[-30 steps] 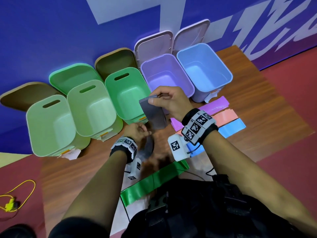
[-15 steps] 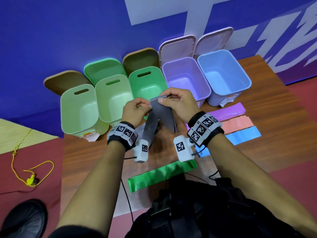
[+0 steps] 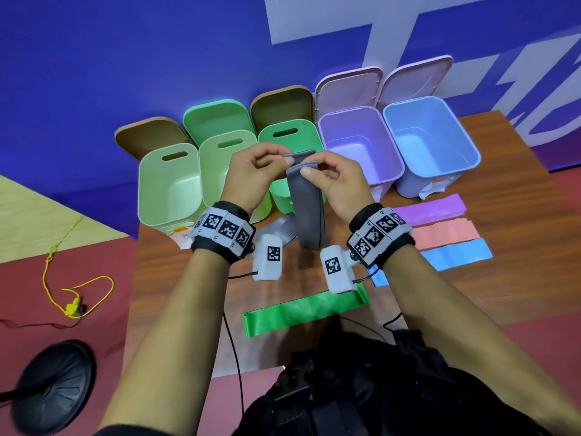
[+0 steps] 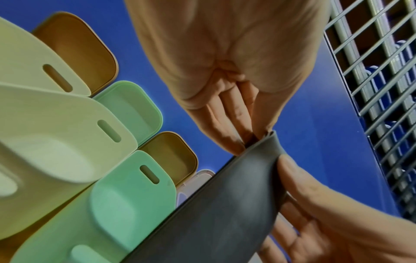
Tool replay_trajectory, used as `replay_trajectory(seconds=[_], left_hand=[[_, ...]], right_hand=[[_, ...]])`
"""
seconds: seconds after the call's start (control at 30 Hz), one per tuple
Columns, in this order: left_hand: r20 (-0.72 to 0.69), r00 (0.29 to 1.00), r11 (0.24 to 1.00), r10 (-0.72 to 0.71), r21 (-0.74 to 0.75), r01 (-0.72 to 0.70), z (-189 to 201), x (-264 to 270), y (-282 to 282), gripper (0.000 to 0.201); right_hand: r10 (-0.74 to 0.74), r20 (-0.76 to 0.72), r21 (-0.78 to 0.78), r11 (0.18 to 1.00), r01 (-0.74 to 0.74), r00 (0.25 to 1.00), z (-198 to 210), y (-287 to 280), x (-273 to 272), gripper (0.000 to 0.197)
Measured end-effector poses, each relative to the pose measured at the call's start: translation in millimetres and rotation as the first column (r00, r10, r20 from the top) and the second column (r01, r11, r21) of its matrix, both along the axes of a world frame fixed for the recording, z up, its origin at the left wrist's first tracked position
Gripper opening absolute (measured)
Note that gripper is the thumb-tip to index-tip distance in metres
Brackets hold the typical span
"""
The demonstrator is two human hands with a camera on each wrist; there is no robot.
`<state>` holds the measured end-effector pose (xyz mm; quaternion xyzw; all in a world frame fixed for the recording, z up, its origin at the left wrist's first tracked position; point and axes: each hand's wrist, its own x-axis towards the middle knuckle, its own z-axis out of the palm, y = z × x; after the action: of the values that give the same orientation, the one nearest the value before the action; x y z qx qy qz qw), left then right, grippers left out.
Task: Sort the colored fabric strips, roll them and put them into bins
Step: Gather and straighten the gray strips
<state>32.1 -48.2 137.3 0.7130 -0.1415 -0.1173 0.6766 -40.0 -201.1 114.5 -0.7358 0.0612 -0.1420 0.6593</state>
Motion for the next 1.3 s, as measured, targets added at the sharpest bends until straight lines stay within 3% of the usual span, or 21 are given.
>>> replay_trajectory(seconds=[0.47, 0.7, 1.3], left_hand=[[-0.008, 0.999, 0.999, -0.048, -0.013, 0.048, 5.1, -8.8, 8.1, 0.018], [0.001, 0.997, 0.997, -0.081, 0.008, 0.081, 7.2, -11.2, 6.1, 0.019], [-0.028, 0.998, 0.998, -0.062, 0.001, 0.062, 8.4, -8.3, 8.3, 0.018]], right_hand=[[-0.050, 0.001, 0.076, 0.996, 0.050, 0.999, 12.6, 1.7, -2.7, 0.021], [-0.076, -0.018, 0.070, 0.995, 0.077, 0.997, 10.5, -1.0, -3.7, 0.039], [-0.068, -0.004, 0.023, 0.997, 0.068, 0.998, 7.8, 1.1, 4.5, 0.021]])
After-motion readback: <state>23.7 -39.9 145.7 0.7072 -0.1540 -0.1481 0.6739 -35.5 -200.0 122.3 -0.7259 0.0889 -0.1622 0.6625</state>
